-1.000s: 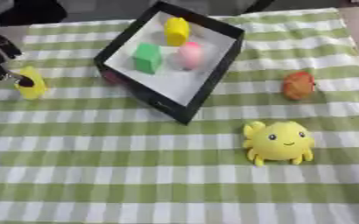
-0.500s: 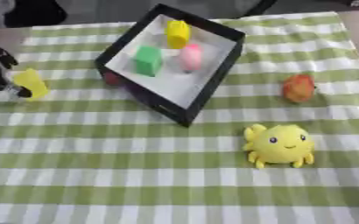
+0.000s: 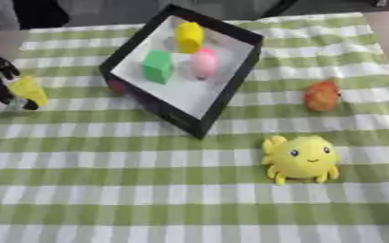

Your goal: Pick up objects on the table and place them in the box.

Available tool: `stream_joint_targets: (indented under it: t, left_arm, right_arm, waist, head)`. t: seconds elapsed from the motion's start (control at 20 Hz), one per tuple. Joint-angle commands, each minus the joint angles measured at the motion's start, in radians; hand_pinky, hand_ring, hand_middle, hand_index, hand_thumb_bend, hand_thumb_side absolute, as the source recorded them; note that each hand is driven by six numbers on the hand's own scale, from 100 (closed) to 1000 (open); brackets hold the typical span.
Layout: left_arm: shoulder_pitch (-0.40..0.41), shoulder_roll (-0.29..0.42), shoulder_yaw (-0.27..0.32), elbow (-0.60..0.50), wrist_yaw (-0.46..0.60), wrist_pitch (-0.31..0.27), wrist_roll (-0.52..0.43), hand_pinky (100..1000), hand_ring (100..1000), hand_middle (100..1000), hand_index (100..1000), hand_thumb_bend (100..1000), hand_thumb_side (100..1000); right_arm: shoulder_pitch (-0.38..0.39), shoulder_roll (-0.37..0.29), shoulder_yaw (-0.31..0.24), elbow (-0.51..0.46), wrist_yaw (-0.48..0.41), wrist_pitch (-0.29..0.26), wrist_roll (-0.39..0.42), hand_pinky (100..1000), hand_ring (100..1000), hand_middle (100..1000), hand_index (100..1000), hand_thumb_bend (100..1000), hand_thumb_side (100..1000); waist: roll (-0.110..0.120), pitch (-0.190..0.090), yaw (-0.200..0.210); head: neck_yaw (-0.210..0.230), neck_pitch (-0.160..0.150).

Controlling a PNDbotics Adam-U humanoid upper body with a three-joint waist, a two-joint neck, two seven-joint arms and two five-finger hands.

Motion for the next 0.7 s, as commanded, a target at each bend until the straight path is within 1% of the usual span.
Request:
stream_joint_targets:
  t: [0.05, 0.15, 0.3, 0.35, 0.4, 0.55, 0.6, 0.7]
  left_arm:
    - [-0.024, 0.022, 0.019, 0.002, -0.004, 0.000, 0.012, 843, 833, 790, 865, 675, 310]
    - [-0.024, 0.020, 0.020, 0.009, -0.008, 0.000, 0.016, 841, 830, 787, 862, 669, 309]
    - [-0.024, 0.016, 0.023, 0.020, -0.019, 0.002, 0.017, 832, 808, 761, 832, 556, 284]
    - [-0.024, 0.014, 0.025, 0.024, -0.021, 0.002, 0.017, 830, 804, 756, 826, 555, 283]
    - [-0.024, 0.013, 0.026, 0.026, -0.022, 0.002, 0.016, 827, 798, 749, 810, 476, 276]
    - [-0.027, 0.009, 0.028, 0.029, -0.017, 0.002, 0.014, 820, 787, 733, 777, 366, 256]
    - [-0.028, 0.007, 0.027, 0.028, -0.011, 0.001, 0.012, 818, 781, 726, 767, 316, 252]
    - [-0.032, 0.007, 0.024, 0.025, -0.002, 0.000, 0.006, 817, 778, 721, 757, 261, 241]
  right_arm:
    - [-0.012, -0.027, -0.011, -0.026, -0.005, 0.000, -0.003, 837, 847, 816, 874, 100, 870]
    - [-0.012, -0.027, -0.011, -0.026, -0.006, 0.000, -0.004, 837, 847, 815, 874, 100, 871]
    - [-0.013, -0.026, -0.012, -0.027, -0.006, 0.000, -0.004, 837, 847, 816, 874, 100, 873]
    - [-0.014, -0.026, -0.012, -0.027, -0.007, 0.000, -0.004, 837, 847, 816, 874, 100, 877]
    - [-0.014, -0.026, -0.012, -0.027, -0.007, -0.001, -0.004, 837, 847, 816, 874, 100, 875]
    - [-0.014, -0.026, -0.012, -0.027, -0.007, -0.001, -0.005, 837, 847, 816, 874, 100, 876]
    - [-0.013, -0.025, -0.012, -0.027, -0.008, -0.001, -0.005, 837, 847, 816, 874, 100, 877]
    - [-0.011, -0.025, -0.012, -0.026, -0.007, 0.000, -0.005, 837, 847, 816, 874, 100, 879]
  waist:
    - [-0.016, -0.001, -0.002]
    - [-0.016, 0.003, -0.003]
    - [-0.016, 0.007, -0.006]
    - [-0.016, 0.007, -0.007]
    - [-0.016, 0.008, -0.007]
    - [-0.016, 0.008, -0.007]
    - [-0.017, 0.007, -0.007]
    - [-0.016, 0.005, -0.005]
  head:
    - [0.004, -0.013]
    - [0.005, -0.014]
    - [0.005, -0.015]
    - [0.004, -0.015]
    - [0.004, -0.014]
    - [0.003, -0.012]
    - [0.002, -0.011]
    - [0.001, -0.009]
